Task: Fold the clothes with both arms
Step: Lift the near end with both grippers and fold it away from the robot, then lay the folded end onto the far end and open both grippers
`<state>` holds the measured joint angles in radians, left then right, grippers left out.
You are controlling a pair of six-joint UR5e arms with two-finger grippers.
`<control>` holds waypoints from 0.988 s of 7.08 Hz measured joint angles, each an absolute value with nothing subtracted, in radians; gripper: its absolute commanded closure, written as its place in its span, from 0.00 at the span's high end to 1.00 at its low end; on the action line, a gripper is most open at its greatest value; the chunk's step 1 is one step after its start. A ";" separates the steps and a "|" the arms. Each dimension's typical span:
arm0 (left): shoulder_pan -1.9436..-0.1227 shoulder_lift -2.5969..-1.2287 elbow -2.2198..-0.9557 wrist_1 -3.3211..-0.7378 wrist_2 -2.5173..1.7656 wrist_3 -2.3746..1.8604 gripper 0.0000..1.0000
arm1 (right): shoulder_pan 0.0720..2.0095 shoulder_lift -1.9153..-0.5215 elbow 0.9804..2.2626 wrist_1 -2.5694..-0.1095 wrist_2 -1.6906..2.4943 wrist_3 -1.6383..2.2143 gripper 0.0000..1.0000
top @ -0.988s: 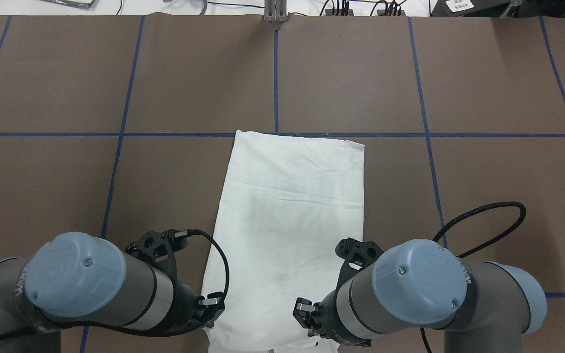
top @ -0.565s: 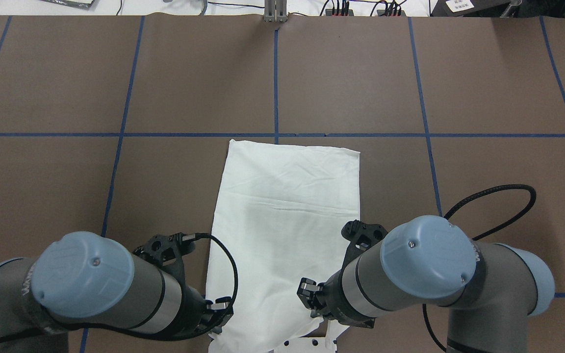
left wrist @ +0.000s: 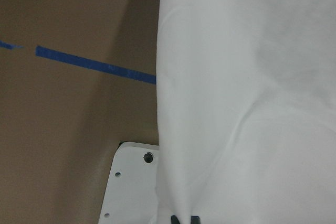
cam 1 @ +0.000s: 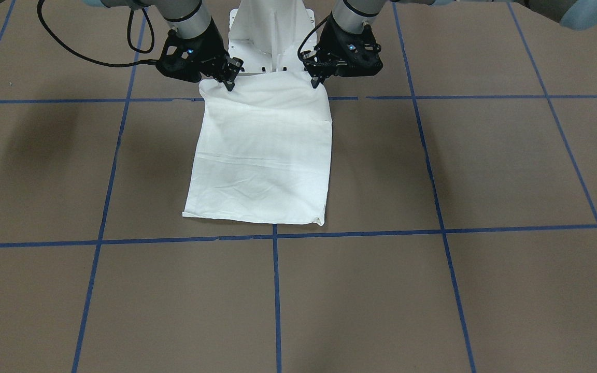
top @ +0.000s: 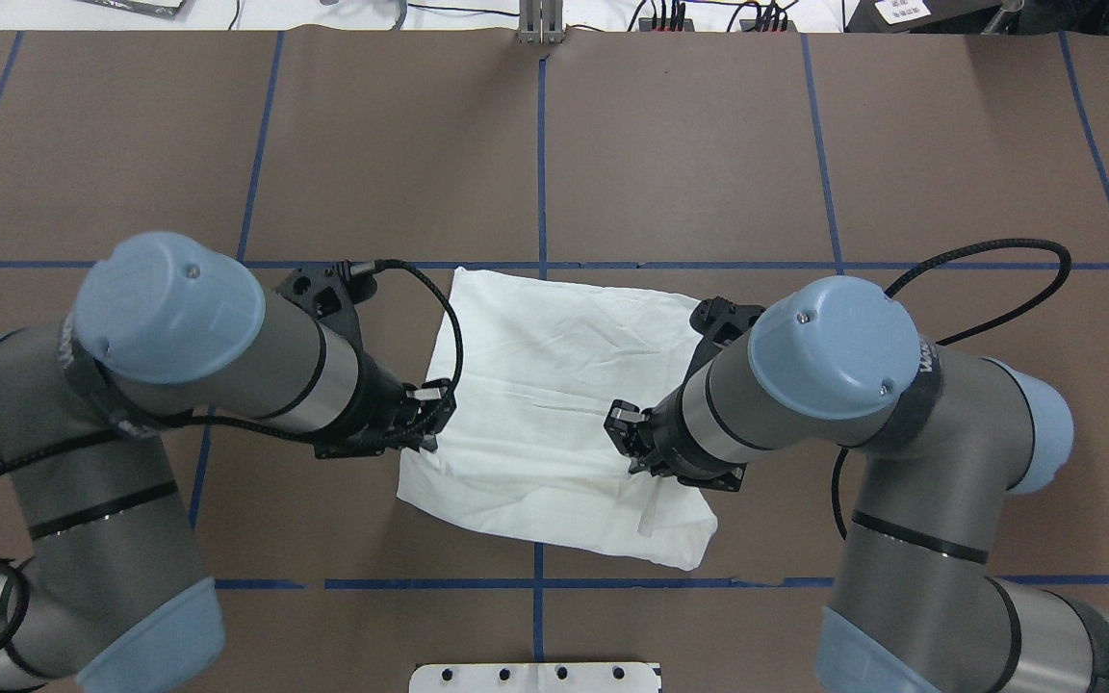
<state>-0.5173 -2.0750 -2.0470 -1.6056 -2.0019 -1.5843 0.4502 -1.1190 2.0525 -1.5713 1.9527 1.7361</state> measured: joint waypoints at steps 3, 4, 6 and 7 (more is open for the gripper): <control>-0.609 -2.164 -1.837 -1.725 -2.033 -1.556 0.00 | 0.559 -1.031 1.914 -1.566 1.957 1.649 0.00; -0.622 -2.174 -1.800 -1.755 -2.033 -1.554 0.00 | 0.584 -0.993 1.859 -1.563 1.958 1.632 0.00; -0.644 -2.190 -1.758 -1.778 -2.033 -1.554 0.00 | 0.621 -0.931 1.757 -1.561 1.963 1.592 0.00; -0.648 -2.216 -1.708 -1.801 -2.033 -1.562 0.00 | 0.636 -0.919 1.722 -1.560 1.970 1.572 0.00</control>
<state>-0.6482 -2.2158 -1.7084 -1.8010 -2.0326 -1.5615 0.6361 -0.9191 1.7222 -1.5603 1.9701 1.5716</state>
